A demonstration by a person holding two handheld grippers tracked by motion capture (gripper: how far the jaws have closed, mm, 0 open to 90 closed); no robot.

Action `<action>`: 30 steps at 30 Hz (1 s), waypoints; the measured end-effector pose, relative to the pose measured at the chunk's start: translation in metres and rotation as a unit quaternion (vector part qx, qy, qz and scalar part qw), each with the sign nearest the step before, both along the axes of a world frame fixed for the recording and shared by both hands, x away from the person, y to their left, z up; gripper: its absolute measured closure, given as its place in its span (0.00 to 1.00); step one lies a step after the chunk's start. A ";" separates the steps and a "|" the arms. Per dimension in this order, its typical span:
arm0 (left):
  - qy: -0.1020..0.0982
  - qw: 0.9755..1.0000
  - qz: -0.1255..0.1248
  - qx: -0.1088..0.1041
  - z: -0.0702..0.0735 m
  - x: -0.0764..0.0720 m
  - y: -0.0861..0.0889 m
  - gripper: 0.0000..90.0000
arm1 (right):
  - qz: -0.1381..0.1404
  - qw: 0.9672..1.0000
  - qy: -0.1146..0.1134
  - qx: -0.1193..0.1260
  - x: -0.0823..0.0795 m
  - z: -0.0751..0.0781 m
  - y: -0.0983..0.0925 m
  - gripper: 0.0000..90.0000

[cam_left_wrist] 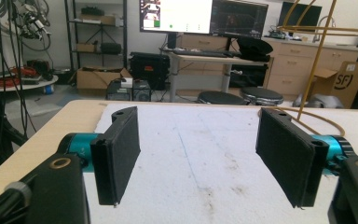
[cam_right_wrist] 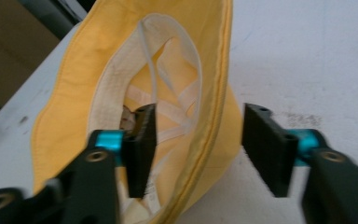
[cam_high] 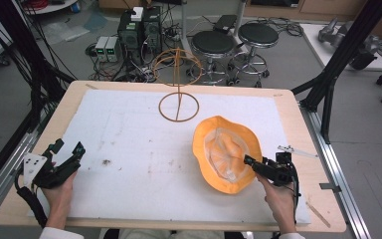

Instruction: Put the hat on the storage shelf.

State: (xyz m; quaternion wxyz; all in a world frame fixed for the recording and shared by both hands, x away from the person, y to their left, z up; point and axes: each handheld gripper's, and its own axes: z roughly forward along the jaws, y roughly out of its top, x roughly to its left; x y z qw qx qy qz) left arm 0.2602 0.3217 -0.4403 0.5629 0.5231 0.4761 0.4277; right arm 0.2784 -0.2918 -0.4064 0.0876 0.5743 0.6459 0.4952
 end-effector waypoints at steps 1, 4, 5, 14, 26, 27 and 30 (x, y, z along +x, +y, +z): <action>0.000 1.000 0.001 0.000 0.000 0.000 0.000 0.34 | 0.006 1.000 0.006 0.002 0.000 -0.001 0.000 0.64; 0.001 1.000 0.002 0.002 0.000 0.001 -0.001 0.34 | 0.006 1.000 0.017 -0.005 0.001 -0.002 0.001 0.90; 0.000 1.000 0.002 0.003 0.000 0.001 -0.001 0.34 | -0.005 1.000 0.017 -0.008 0.001 -0.001 0.001 0.95; 0.001 1.000 0.003 0.003 0.000 0.000 -0.001 0.34 | -0.014 1.000 0.019 0.001 0.000 -0.001 -0.001 0.97; 0.002 1.000 0.004 0.003 0.000 0.000 0.000 0.34 | -0.017 1.000 0.010 0.013 -0.002 0.001 -0.003 0.97; 0.002 1.000 0.004 0.003 0.000 0.000 0.000 0.34 | -0.017 1.000 0.009 0.013 -0.002 0.001 -0.003 0.97; 0.002 1.000 0.004 0.002 0.000 0.001 0.000 0.34 | -0.017 1.000 0.000 0.017 -0.003 0.004 -0.003 0.97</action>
